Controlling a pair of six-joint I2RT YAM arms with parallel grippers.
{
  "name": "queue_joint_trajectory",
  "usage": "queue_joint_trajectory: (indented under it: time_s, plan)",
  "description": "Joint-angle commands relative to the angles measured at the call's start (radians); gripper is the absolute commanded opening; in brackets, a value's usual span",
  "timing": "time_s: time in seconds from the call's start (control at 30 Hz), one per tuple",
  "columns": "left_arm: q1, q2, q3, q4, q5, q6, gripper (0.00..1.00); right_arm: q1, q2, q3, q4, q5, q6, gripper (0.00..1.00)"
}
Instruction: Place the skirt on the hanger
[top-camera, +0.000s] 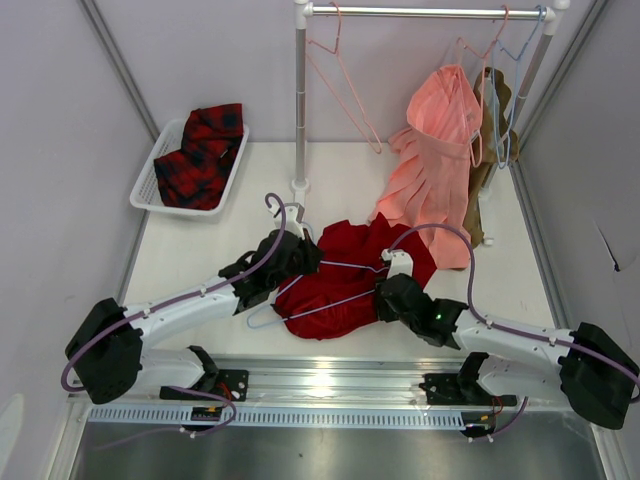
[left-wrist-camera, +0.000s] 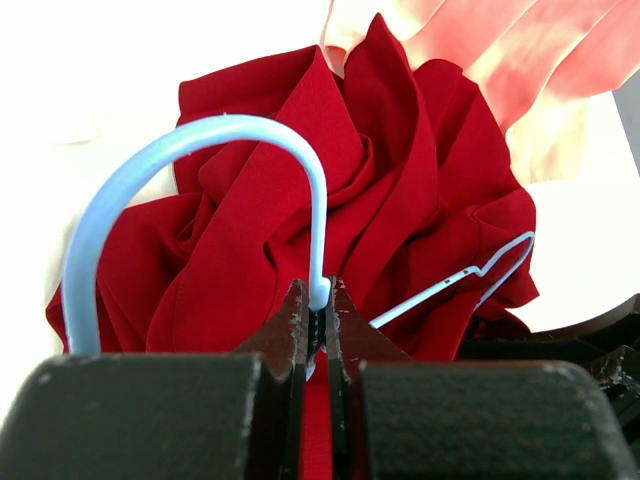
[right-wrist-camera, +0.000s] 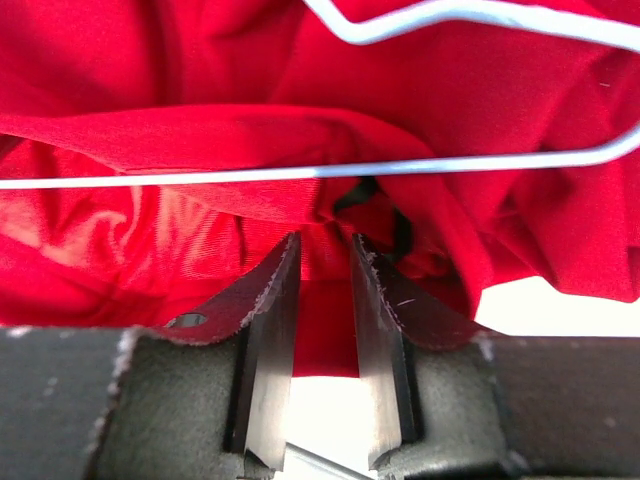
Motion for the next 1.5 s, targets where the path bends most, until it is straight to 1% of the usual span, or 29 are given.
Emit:
queue_joint_trajectory:
  time_s: [0.0, 0.1, 0.33, 0.53, 0.63, 0.67, 0.7, 0.73, 0.77, 0.83, 0.9, 1.0, 1.13, 1.17, 1.33, 1.47]
  plan:
    - [-0.005, 0.003, 0.043, 0.006, -0.018, 0.01, 0.0, -0.001, -0.023, -0.011, 0.039, 0.064, -0.017, 0.33]
    - [-0.005, 0.002, 0.046, 0.005, -0.018, 0.012, 0.0, 0.0, -0.015, -0.023, 0.043, 0.073, -0.017, 0.32]
    - [-0.005, 0.002, 0.048, 0.003, -0.015, 0.012, 0.0, 0.0, 0.009, -0.054, 0.124, 0.061, -0.021, 0.32]
    - [-0.005, 0.0, 0.046, 0.003, -0.013, 0.013, 0.0, 0.003, 0.08, -0.035, 0.177, 0.068, -0.034, 0.26]
    - [-0.005, 0.0, 0.048, 0.0, -0.013, 0.013, 0.0, 0.002, 0.092, -0.035, 0.172, 0.081, -0.025, 0.2]
    - [-0.005, 0.0, 0.048, -0.001, -0.013, 0.016, 0.0, 0.0, 0.088, -0.037, 0.171, 0.082, -0.025, 0.15]
    - [-0.005, -0.001, 0.05, -0.003, -0.013, 0.016, 0.0, -0.003, 0.075, -0.038, 0.169, 0.082, -0.023, 0.13]
    - [-0.004, 0.0, 0.054, -0.004, -0.013, 0.019, 0.0, -0.006, 0.068, -0.035, 0.158, 0.081, -0.021, 0.08]
    - [-0.004, 0.002, 0.054, -0.01, -0.013, 0.026, 0.0, -0.009, 0.06, -0.029, 0.146, 0.079, -0.021, 0.05]
    - [-0.004, -0.001, 0.068, -0.02, -0.018, 0.033, 0.0, -0.013, 0.019, -0.011, 0.095, 0.073, -0.021, 0.01]
    - [-0.002, -0.007, 0.076, -0.026, -0.019, 0.039, 0.0, -0.03, -0.032, -0.002, 0.057, 0.059, -0.02, 0.0]
    - [0.004, -0.018, 0.073, -0.03, -0.015, 0.039, 0.0, -0.075, -0.102, -0.003, 0.026, -0.017, -0.005, 0.0]
    - [0.016, -0.029, 0.076, -0.034, -0.007, 0.038, 0.0, -0.176, -0.179, -0.02, 0.0, -0.129, 0.011, 0.0]
    - [0.018, -0.032, 0.076, -0.032, -0.004, 0.036, 0.0, -0.191, -0.188, -0.024, -0.009, -0.169, 0.011, 0.0]
    - [0.033, -0.043, 0.062, -0.012, 0.013, 0.035, 0.0, -0.292, -0.227, -0.038, -0.027, -0.272, 0.012, 0.0]
    - [0.048, -0.038, 0.059, -0.006, 0.022, 0.038, 0.0, -0.34, -0.264, -0.054, -0.046, -0.362, 0.017, 0.0]
